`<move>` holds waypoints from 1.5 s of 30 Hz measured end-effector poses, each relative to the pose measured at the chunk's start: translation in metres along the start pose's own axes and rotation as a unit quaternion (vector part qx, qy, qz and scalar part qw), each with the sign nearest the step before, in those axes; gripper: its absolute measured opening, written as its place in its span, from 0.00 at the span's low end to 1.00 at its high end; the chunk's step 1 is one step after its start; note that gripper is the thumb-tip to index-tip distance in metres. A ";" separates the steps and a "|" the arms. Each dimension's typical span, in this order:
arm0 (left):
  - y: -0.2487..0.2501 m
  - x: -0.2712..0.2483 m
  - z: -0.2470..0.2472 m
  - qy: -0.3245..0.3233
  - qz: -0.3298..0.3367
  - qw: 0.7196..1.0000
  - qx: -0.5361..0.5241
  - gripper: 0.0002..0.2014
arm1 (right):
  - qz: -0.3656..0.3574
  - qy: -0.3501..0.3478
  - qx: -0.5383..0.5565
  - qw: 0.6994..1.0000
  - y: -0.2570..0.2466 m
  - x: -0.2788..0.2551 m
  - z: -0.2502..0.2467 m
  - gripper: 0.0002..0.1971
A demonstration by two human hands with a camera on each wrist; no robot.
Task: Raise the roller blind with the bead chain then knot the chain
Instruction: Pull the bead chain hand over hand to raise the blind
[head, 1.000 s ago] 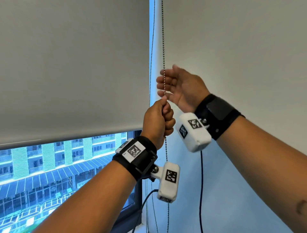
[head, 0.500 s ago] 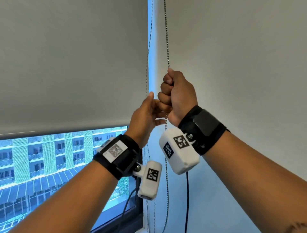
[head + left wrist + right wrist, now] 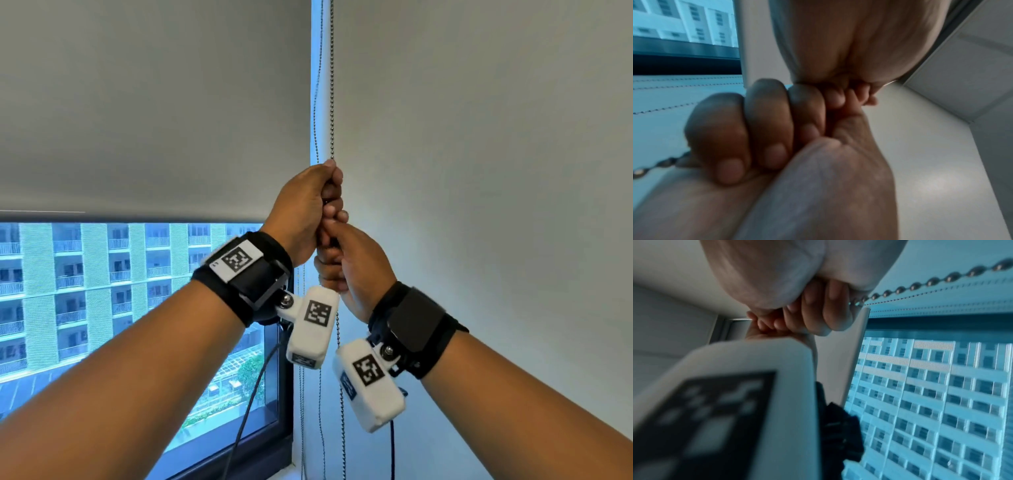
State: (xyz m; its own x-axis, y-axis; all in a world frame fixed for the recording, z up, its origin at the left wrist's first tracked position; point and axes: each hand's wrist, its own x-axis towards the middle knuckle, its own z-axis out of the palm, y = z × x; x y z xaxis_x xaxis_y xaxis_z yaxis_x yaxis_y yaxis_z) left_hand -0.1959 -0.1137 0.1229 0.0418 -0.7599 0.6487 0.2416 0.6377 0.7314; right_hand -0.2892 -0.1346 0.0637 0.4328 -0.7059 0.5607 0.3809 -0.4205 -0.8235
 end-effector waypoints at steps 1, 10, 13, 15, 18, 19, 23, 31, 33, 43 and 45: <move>-0.003 -0.001 -0.001 0.010 -0.005 1.000 -0.009 0.15 | 0.010 -0.017 -0.028 0.999 0.002 0.000 -0.005 0.16; -0.020 -0.009 -0.002 0.027 -0.027 0.999 -0.032 0.20 | 0.032 -0.006 -0.208 0.978 -0.039 0.036 -0.042 0.16; -0.026 -0.014 0.003 0.017 -0.033 0.999 -0.034 0.20 | -0.004 0.033 -0.043 0.999 -0.064 0.049 -0.031 0.15; -0.033 -0.017 0.005 0.026 -0.043 0.998 -0.024 0.20 | -0.006 0.045 0.024 0.999 -0.077 0.055 -0.020 0.15; -0.043 -0.020 0.007 0.058 -0.047 0.997 -0.006 0.18 | -0.009 0.048 0.088 0.995 -0.086 0.060 -0.003 0.19; -0.044 -0.021 0.007 0.065 -0.034 0.997 0.011 0.17 | -0.010 0.053 0.108 0.993 -0.087 0.059 0.003 0.19; -0.047 -0.028 -0.002 0.038 0.021 0.988 0.151 0.18 | -0.025 0.097 0.116 0.988 -0.083 0.048 0.019 0.18; -0.023 -0.033 -0.023 0.062 0.001 0.986 0.155 0.21 | -0.067 0.118 0.120 0.984 -0.081 0.033 0.025 0.18; -0.015 -0.023 -0.027 0.042 -0.008 0.989 0.139 0.20 | -0.075 0.117 0.121 0.983 -0.083 0.032 0.026 0.18; 0.022 0.006 -0.019 -0.022 0.024 0.994 0.105 0.29 | -0.080 0.088 0.113 0.986 -0.071 0.022 0.017 0.19; 0.027 0.007 -0.013 -0.030 0.033 0.994 0.099 0.28 | -0.076 0.084 0.112 0.987 -0.068 0.020 0.017 0.22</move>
State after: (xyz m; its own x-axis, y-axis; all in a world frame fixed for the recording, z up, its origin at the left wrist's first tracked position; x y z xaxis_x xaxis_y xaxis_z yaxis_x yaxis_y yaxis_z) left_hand -0.1769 -0.1035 0.1445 -0.0091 -0.7105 0.7036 0.0444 0.7027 0.7101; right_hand -0.2928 -0.1106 0.1323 0.2215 -0.7373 0.6383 0.6103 -0.4057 -0.6804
